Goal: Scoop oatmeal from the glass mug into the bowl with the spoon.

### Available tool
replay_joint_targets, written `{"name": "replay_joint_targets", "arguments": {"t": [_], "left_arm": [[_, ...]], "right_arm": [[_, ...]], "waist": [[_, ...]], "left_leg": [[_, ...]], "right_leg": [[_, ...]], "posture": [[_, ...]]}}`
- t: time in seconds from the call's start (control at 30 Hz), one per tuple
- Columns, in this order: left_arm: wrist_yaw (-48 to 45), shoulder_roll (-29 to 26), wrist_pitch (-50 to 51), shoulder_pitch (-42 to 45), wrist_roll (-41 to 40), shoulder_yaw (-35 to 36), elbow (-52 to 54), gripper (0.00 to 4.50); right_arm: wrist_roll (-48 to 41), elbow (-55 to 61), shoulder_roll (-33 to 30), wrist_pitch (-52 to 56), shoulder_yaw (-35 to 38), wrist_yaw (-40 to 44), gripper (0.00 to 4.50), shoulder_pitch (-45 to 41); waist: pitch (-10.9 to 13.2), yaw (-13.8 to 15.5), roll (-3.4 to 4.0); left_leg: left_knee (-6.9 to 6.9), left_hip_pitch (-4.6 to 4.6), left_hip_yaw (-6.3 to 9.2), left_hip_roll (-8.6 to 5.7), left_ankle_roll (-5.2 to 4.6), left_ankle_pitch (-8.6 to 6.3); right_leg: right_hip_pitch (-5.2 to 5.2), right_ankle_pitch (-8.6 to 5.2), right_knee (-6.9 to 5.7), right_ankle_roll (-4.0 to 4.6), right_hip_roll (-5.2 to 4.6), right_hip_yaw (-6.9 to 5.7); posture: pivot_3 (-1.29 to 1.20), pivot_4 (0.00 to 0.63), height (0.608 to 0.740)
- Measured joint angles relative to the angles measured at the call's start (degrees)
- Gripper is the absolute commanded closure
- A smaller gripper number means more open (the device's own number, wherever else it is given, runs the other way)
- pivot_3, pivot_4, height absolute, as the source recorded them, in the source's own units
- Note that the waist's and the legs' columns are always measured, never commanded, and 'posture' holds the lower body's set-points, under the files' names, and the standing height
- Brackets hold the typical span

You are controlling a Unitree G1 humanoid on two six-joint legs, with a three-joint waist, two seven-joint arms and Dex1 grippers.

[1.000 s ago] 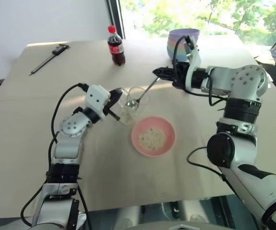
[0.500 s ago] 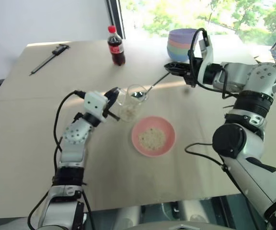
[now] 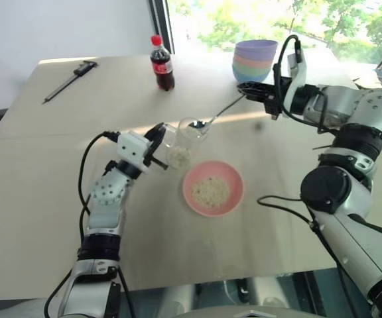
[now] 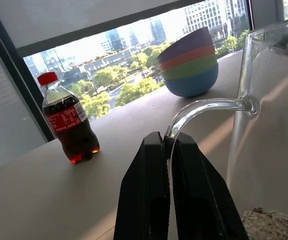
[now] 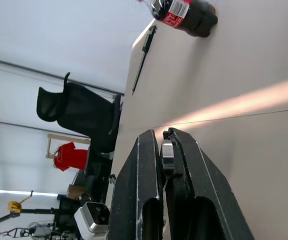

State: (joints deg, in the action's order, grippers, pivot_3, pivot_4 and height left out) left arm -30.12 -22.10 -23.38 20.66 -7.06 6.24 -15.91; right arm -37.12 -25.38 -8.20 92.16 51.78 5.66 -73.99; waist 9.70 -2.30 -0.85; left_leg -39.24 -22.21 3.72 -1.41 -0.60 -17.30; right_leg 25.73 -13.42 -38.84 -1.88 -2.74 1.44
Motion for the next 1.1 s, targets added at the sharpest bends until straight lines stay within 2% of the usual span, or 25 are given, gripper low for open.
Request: {"name": "replay_joint_targets", "arguments": {"t": [0.27, 0.47, 0.57, 0.63, 0.83, 0.93, 1.1], "left_arm": [[-0.7, -0.2, -1.2, 0.0, -0.6, 0.2, -1.1, 4.49], [-0.8, -0.8, -2.1, 0.2, -1.1, 0.2, -2.2, 4.49], [-0.9, -1.2, -2.6, 0.6, -1.1, 0.3, -2.9, 4.49], [-0.9, -1.6, -3.4, 0.7, -1.2, 0.4, -3.9, 4.49], [-0.8, -2.5, -4.0, 1.2, -1.5, 0.5, -5.2, 4.49], [-0.8, -2.8, -4.0, 1.4, -1.6, 0.7, -5.6, 4.49], [-0.7, -3.0, -4.0, 1.7, -1.7, 0.8, -6.0, 4.49]], "right_arm": [[-4.3, -1.6, -2.6, 0.0, -1.4, -1.4, 4.50, 0.3], [-12.2, -2.9, -5.4, 0.0, -5.3, -2.5, 4.50, 2.9], [-17.3, -3.3, -7.7, 0.0, -7.8, -3.2, 4.50, 4.0], [-24.3, -3.3, -10.9, 0.0, -12.2, -3.7, 4.50, 6.7], [-38.0, -2.8, -15.4, 0.0, -19.9, -6.3, 4.50, 10.9], [-42.0, 1.3, -16.2, 0.0, -23.5, -7.4, 4.50, 13.7], [-40.5, 15.7, -15.9, -0.3, -29.8, -7.6, 4.50, 17.7]], "waist": [[0.0, -0.1, 0.00], [0.0, 0.0, 0.00], [0.0, -0.1, 0.00], [0.0, -0.1, -0.01], [0.0, -0.2, -0.01], [0.0, -0.2, -0.01], [0.0, -0.1, -0.01]], "left_leg": [[0.00, 0.02, -0.05, 0.03, -0.18, -0.10], [0.00, 0.00, -0.05, 0.03, -0.18, -0.10], [0.00, 0.01, -0.07, 0.04, -0.20, -0.11], [0.00, 0.02, -0.06, 0.05, -0.21, -0.11], [0.00, 0.08, -0.13, 0.08, -0.26, -0.12], [0.00, 0.07, -0.14, 0.09, -0.27, -0.12], [-0.02, 0.05, -0.10, 0.11, -0.28, -0.12]], "right_leg": [[0.00, 0.00, -0.01, 0.00, 0.03, 0.04], [0.00, 0.00, 0.01, 0.00, 0.02, 0.03], [0.00, 0.00, -0.01, 0.00, 0.03, 0.04], [-0.03, 0.00, 0.01, 0.00, 0.04, 0.02], [-0.05, 0.00, -0.03, 0.00, 0.07, 0.07], [-0.05, 0.00, -0.03, -0.01, 0.08, 0.08], [-0.05, 0.01, -0.01, -0.02, 0.07, 0.06]], "posture": [[0.00, 0.150, 0.740], [0.00, 0.150, 0.740], [0.00, 0.150, 0.740], [0.00, 0.150, 0.740], [0.00, 0.150, 0.740], [0.00, 0.150, 0.740], [0.00, 0.150, 0.740]]}}
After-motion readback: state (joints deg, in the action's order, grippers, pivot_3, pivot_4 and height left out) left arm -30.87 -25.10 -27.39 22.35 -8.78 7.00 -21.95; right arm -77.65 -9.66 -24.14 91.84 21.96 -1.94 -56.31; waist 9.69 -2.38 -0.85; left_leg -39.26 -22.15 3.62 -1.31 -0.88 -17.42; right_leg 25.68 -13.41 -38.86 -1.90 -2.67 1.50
